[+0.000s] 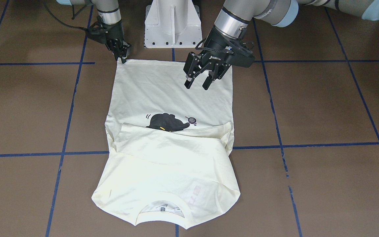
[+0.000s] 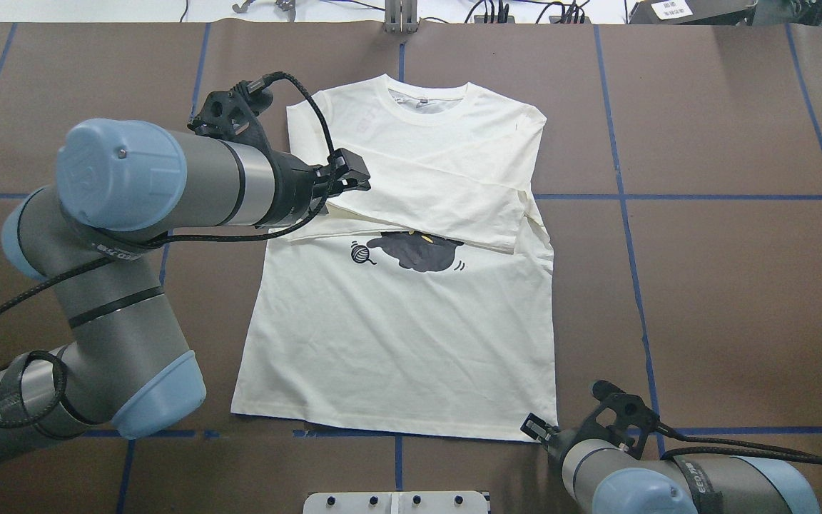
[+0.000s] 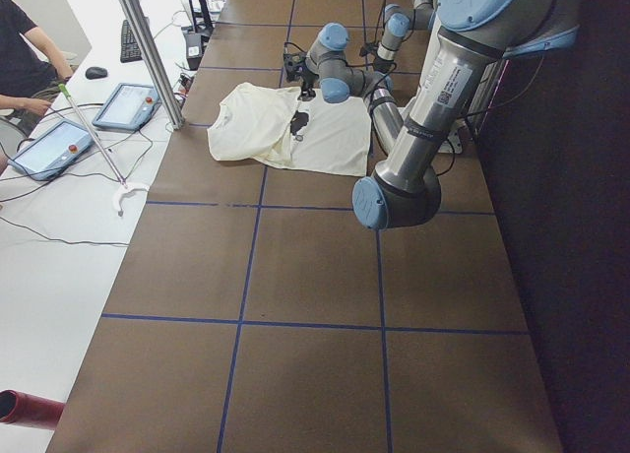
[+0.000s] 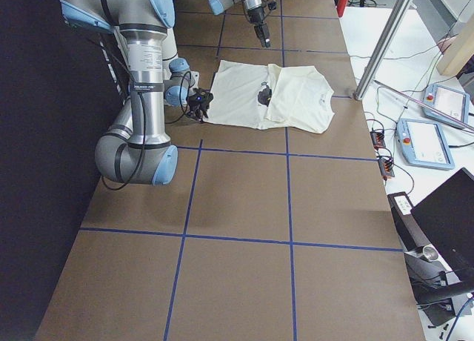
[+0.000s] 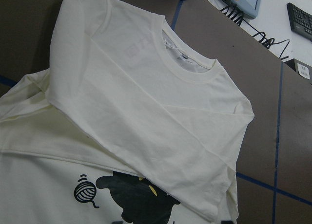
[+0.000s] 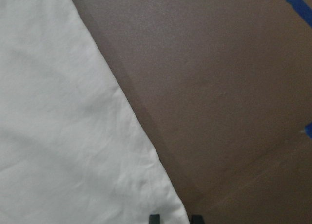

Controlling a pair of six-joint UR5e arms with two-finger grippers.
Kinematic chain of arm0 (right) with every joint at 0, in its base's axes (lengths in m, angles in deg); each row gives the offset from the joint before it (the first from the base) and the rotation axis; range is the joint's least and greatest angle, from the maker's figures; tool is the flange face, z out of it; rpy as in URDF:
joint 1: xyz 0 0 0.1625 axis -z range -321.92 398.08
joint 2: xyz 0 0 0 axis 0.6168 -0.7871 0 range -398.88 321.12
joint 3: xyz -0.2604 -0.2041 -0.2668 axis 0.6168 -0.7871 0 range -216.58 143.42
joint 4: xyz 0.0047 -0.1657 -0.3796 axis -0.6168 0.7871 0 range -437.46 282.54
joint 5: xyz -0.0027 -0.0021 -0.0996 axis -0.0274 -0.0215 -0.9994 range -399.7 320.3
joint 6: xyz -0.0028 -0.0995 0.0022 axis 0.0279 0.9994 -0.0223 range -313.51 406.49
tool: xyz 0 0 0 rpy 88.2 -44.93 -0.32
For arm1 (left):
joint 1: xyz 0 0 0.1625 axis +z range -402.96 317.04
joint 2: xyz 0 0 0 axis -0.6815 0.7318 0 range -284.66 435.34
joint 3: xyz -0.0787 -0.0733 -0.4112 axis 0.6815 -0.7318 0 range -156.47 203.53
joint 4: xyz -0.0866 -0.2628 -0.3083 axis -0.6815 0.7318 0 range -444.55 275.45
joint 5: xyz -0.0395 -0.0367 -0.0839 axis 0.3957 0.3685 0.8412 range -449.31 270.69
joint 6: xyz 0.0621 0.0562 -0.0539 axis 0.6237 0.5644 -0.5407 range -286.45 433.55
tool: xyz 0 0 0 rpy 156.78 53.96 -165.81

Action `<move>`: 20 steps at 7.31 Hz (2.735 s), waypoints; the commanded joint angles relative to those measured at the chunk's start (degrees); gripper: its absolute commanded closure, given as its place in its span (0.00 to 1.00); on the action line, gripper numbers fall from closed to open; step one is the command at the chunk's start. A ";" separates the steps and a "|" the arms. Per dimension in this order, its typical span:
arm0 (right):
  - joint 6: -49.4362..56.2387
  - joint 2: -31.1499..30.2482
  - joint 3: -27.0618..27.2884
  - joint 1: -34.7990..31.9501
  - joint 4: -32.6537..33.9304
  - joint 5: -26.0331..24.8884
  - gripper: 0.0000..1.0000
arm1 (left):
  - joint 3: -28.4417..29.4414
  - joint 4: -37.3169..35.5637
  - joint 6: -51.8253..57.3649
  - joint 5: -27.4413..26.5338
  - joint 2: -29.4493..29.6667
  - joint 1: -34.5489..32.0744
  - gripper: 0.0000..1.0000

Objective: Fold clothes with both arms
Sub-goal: 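Release the sleeve with the left gripper while the right gripper moves to the hem, then position both grippers at the hem corners nearest the robot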

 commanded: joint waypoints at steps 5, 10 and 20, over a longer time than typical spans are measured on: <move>-0.06 -5.38 8.32 -0.36 0.18 3.07 1.00 | -4.90 -8.57 -8.76 -0.70 -3.97 7.43 0.27; 0.03 -8.93 11.07 1.31 0.18 3.87 1.00 | -14.42 -37.03 -11.59 -5.62 -10.16 24.94 0.33; 0.20 -8.76 10.54 1.40 0.26 3.34 1.00 | -4.07 -23.61 -5.09 10.07 -11.71 18.46 0.51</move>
